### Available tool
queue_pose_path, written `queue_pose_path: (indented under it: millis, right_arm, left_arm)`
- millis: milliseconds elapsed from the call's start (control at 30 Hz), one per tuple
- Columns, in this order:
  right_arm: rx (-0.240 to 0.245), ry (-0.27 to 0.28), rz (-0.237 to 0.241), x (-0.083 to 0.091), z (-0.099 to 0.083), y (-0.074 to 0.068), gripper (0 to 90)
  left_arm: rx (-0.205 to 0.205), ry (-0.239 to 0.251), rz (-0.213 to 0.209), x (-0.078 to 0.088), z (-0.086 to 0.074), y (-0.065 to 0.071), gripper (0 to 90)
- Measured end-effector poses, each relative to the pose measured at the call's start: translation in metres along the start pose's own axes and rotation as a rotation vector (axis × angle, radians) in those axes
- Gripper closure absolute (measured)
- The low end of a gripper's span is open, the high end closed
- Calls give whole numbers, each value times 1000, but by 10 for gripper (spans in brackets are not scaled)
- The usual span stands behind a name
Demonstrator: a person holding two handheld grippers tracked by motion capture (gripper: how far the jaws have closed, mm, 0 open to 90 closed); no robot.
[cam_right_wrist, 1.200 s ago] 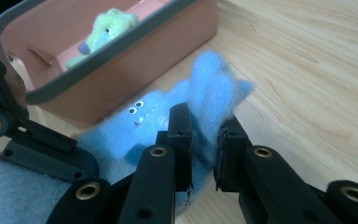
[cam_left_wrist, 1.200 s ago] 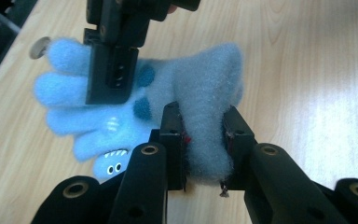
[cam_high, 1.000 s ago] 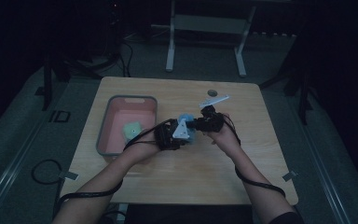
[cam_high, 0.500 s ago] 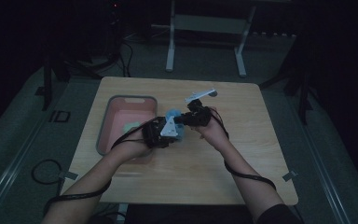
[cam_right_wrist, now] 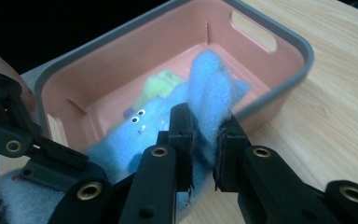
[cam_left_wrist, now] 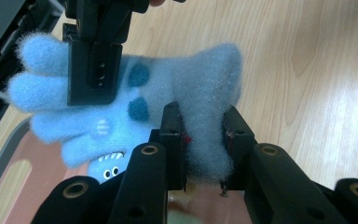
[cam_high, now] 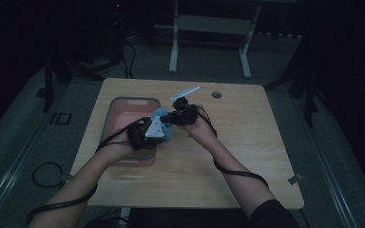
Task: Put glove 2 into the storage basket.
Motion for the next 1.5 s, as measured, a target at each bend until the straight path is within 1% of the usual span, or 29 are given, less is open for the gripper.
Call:
queue_pose_path:
  millis: [133, 267, 367, 467, 500, 533, 567, 600, 667, 767, 867, 900, 933, 967, 1000, 1033, 1100, 1133, 1200, 1233, 1267, 1300, 1333, 1400, 1433, 1467, 1500]
  right_arm:
    - [3, 3, 4, -11, 6, -7, 802]
    - [0, -5, 18, -23, 12, -15, 803]
    - [-7, -20, 35, -35, 15, -20, 804]
    - [1, -32, 47, -48, 17, -25, 805]
    - [1, -32, 47, -48, 17, -25, 805]
    - [1, -32, 51, -53, 18, -26, 805]
    - [-2, -39, 63, -61, 19, -29, 806]
    - [-3, -42, 69, -65, 20, -30, 805]
    - [0, -46, 82, -72, 21, -33, 805]
    - [1, -64, 83, -82, 18, -34, 806]
    - [-3, -81, 75, -90, 16, -32, 806]
    - [-3, -81, 75, -90, 16, -32, 806]
    - [-6, -93, 75, -96, 15, -29, 806]
    - [-8, -99, 74, -98, 14, -28, 805]
    - [-5, -106, 73, -100, 14, -27, 806]
    - [-4, -115, 69, -102, 14, -26, 805]
    - [-6, -120, 67, -103, 13, -25, 805]
    - [-3, -125, 55, -106, 13, -24, 799]
    - [-7, -129, 58, -106, 13, -24, 786]
    - [-14, -140, 57, -107, 13, -21, 734]
    - [-14, -140, 57, -107, 13, -21, 734]
    - [-14, -147, 58, -108, 12, -21, 708]
    - [-9, -143, 57, -107, 13, -20, 615]
    - [5, -146, 38, -105, 13, -19, 588]
    - [5, -146, 38, -105, 13, -19, 588]
    - [7, -143, 36, -104, 13, -19, 559]
    - [13, -136, 24, -101, 15, -18, 524]
  left_arm:
    - [14, -14, 3, 7, -11, -2, 756]
    - [24, -34, 4, 12, -23, -3, 756]
    - [36, -50, 1, 14, -33, -3, 756]
    - [44, -65, 0, 15, -44, -2, 756]
    - [44, -65, 0, 15, -44, -2, 756]
    - [58, -71, 1, 18, -53, -2, 756]
    - [61, -72, 3, 20, -56, -2, 756]
    - [74, -70, 3, 21, -60, -2, 755]
    - [83, -73, 2, 22, -66, -1, 756]
    - [93, -82, -8, 17, -73, 1, 755]
    - [101, -91, -23, 9, -78, 2, 756]
    - [101, -91, -23, 9, -78, 2, 755]
    - [108, -99, -33, 4, -81, 2, 755]
    - [117, -105, -43, 0, -83, 2, 755]
    - [117, -105, -43, 0, -83, 2, 755]
    - [121, -111, -50, -5, -85, 2, 755]
    - [120, -116, -51, -7, -86, 2, 754]
    - [127, -114, -57, -9, -86, 1, 754]
    - [126, -124, -66, -12, -87, 1, 753]
    - [129, -130, -79, -15, -87, 1, 751]
    - [126, -136, -83, -16, -88, 1, 751]
    - [128, -142, -85, -17, -88, 1, 749]
    - [134, -144, -89, -18, -88, 1, 741]
    - [140, -143, -79, -19, -87, 1, 723]
    - [143, -145, -84, -20, -87, 0, 723]
    - [147, -152, -89, -21, -87, 0, 720]
    - [149, -152, -91, -21, -87, 0, 691]
Point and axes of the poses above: each handheld gripper's, and its own axes: x roughly backward along the jaws, z roughly out of its top, y roughly to its right, the point moved 2 cm from there along -x, roughly forward along the jaws, and after that the axes turned 12 degrees about -x, right-handed, at the moved point
